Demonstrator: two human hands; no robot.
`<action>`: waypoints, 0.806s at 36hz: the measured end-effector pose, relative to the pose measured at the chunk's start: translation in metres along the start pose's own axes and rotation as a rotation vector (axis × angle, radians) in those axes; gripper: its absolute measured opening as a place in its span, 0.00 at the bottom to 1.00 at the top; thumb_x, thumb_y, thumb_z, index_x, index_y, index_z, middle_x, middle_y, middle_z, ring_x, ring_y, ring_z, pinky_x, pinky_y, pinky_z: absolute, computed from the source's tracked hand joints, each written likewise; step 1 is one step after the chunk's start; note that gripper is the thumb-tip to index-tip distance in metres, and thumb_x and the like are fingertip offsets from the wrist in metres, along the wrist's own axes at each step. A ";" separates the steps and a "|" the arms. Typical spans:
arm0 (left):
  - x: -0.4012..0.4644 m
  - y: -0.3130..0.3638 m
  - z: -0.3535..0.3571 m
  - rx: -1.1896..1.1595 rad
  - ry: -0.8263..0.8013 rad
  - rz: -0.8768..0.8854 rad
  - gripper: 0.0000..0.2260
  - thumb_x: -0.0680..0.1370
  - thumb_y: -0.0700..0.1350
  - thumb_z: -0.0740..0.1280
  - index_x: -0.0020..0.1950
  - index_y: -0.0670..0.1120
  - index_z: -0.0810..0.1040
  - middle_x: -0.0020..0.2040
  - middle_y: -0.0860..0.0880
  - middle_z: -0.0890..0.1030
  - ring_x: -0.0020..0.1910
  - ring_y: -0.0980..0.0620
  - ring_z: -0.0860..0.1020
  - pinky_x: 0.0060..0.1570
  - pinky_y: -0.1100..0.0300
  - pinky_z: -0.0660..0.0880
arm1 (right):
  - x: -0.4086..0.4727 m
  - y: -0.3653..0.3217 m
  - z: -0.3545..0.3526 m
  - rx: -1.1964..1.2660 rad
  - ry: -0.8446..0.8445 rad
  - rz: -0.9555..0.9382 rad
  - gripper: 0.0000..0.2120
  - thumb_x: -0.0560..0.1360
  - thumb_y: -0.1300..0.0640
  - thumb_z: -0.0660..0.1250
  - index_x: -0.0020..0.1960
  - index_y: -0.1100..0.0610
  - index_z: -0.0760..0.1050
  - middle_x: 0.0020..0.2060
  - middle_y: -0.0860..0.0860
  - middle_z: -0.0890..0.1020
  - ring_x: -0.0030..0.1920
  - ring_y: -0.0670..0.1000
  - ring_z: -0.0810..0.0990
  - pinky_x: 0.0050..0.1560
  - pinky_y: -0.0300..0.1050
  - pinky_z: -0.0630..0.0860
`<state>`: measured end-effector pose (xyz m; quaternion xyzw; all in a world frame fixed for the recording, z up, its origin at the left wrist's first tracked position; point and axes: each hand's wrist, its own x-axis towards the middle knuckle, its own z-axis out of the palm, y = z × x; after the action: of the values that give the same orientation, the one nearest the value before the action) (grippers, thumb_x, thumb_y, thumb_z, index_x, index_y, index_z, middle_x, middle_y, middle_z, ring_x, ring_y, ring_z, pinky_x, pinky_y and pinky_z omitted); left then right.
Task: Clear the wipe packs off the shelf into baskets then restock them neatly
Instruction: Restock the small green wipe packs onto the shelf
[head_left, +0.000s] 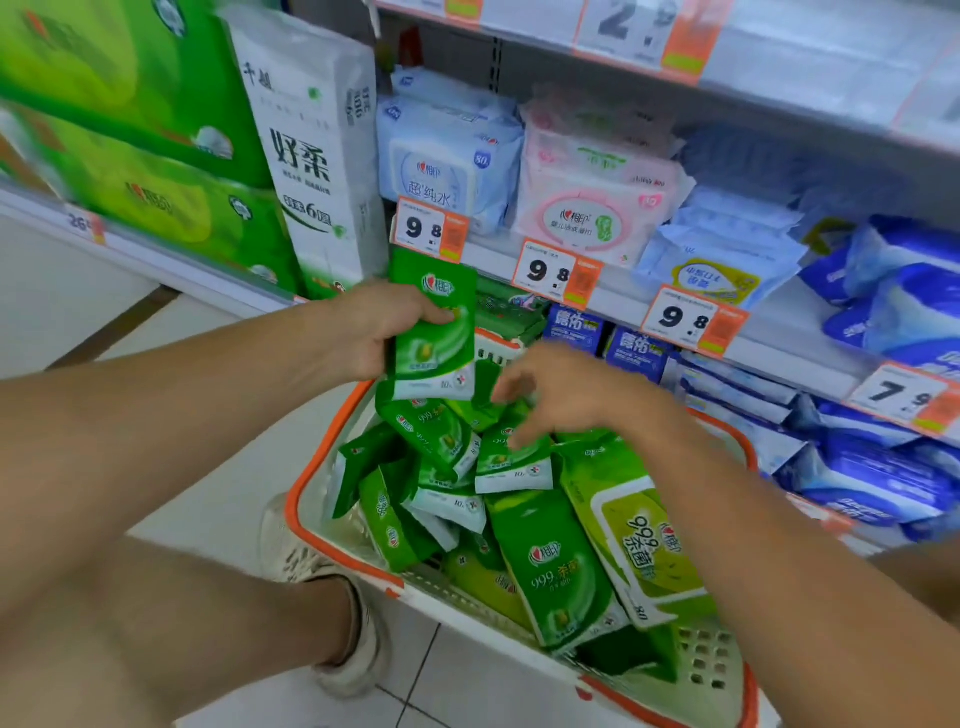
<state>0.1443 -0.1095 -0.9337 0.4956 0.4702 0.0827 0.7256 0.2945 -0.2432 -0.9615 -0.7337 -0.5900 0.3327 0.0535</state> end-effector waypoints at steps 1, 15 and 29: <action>-0.001 -0.001 -0.001 0.007 0.023 0.003 0.05 0.79 0.34 0.66 0.50 0.43 0.80 0.45 0.45 0.85 0.31 0.51 0.84 0.31 0.56 0.82 | 0.003 0.003 0.016 -0.191 -0.131 0.100 0.37 0.64 0.49 0.82 0.70 0.55 0.75 0.65 0.52 0.79 0.63 0.53 0.79 0.64 0.51 0.76; -0.009 -0.008 -0.016 -0.021 0.116 -0.055 0.09 0.80 0.34 0.61 0.58 0.39 0.76 0.51 0.38 0.84 0.38 0.44 0.84 0.37 0.51 0.82 | 0.005 0.016 -0.011 -0.171 0.662 0.100 0.20 0.76 0.62 0.62 0.28 0.56 0.62 0.25 0.53 0.67 0.31 0.57 0.71 0.34 0.48 0.64; -0.014 -0.011 -0.032 -0.252 0.066 -0.029 0.13 0.80 0.53 0.65 0.51 0.45 0.82 0.44 0.46 0.86 0.39 0.49 0.84 0.38 0.54 0.83 | 0.016 -0.052 0.037 0.428 0.738 -0.543 0.11 0.74 0.62 0.74 0.57 0.58 0.84 0.58 0.52 0.85 0.61 0.47 0.81 0.67 0.45 0.75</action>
<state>0.1085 -0.1019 -0.9362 0.3906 0.4867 0.1472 0.7674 0.2327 -0.2245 -0.9725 -0.5950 -0.6198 0.1387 0.4926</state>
